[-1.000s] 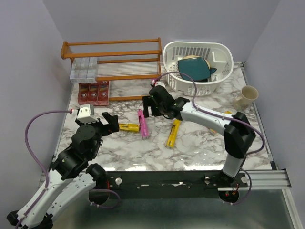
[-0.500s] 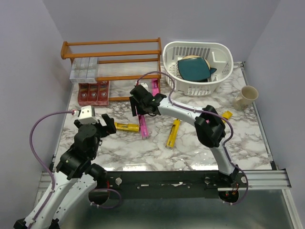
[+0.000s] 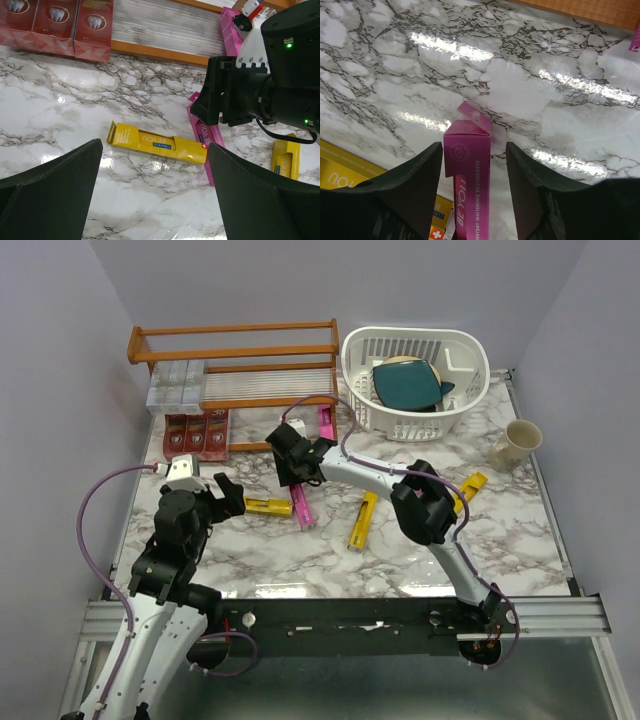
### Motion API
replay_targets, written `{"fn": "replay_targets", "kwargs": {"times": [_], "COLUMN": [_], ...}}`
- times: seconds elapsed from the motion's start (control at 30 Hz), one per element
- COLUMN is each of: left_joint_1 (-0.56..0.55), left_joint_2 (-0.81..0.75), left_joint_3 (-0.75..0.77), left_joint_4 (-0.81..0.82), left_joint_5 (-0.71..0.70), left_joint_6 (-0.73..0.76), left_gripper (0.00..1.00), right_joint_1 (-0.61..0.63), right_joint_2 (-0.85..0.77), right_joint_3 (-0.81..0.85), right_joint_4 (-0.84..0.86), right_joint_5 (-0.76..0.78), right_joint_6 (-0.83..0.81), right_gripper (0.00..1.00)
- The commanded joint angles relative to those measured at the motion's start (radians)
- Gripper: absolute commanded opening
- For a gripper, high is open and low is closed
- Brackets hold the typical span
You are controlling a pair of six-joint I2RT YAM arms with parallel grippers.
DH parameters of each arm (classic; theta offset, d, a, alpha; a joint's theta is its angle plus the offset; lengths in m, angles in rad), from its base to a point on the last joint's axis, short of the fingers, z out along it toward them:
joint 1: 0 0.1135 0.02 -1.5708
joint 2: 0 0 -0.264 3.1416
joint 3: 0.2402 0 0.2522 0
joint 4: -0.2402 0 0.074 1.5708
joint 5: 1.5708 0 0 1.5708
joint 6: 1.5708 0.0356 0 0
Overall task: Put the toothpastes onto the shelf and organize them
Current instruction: Place the toothpaste on the shelf.
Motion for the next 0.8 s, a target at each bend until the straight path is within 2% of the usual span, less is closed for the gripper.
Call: {"fn": "replay_targets", "kwargs": {"times": [0.0,0.13,0.3,0.4,0.6,0.77], "left_joint_1": [0.022,0.036,0.041,0.047,0.056,0.056], "left_joint_2": [0.013,0.026,0.05,0.064,0.082,0.104], "left_joint_3": [-0.007,-0.013,-0.033,-0.03,-0.04,-0.054], "left_joint_4": [0.039,0.047,0.079,0.085,0.111,0.154], "left_joint_5": [0.099,0.145,0.29,0.326,0.381,0.507], "left_joint_6": [0.014,0.011,0.008,0.004,0.004,-0.005], "left_gripper": [0.99,0.99,0.99,0.99,0.99,0.99], "right_joint_1": [0.008,0.008,0.007,0.005,0.0,-0.001], "right_joint_2": [0.016,-0.01,-0.028,-0.047,-0.088,-0.26], "right_joint_3": [-0.02,-0.077,-0.115,-0.15,-0.224,-0.389], "right_joint_4": [-0.035,-0.006,-0.012,-0.001,0.023,0.157], "right_joint_5": [0.054,0.044,0.037,0.044,0.102,0.101], "right_joint_6": [-0.001,-0.018,-0.024,-0.02,-0.004,0.008], "right_gripper": [0.59,0.55,0.54,0.53,0.44,0.39]}}
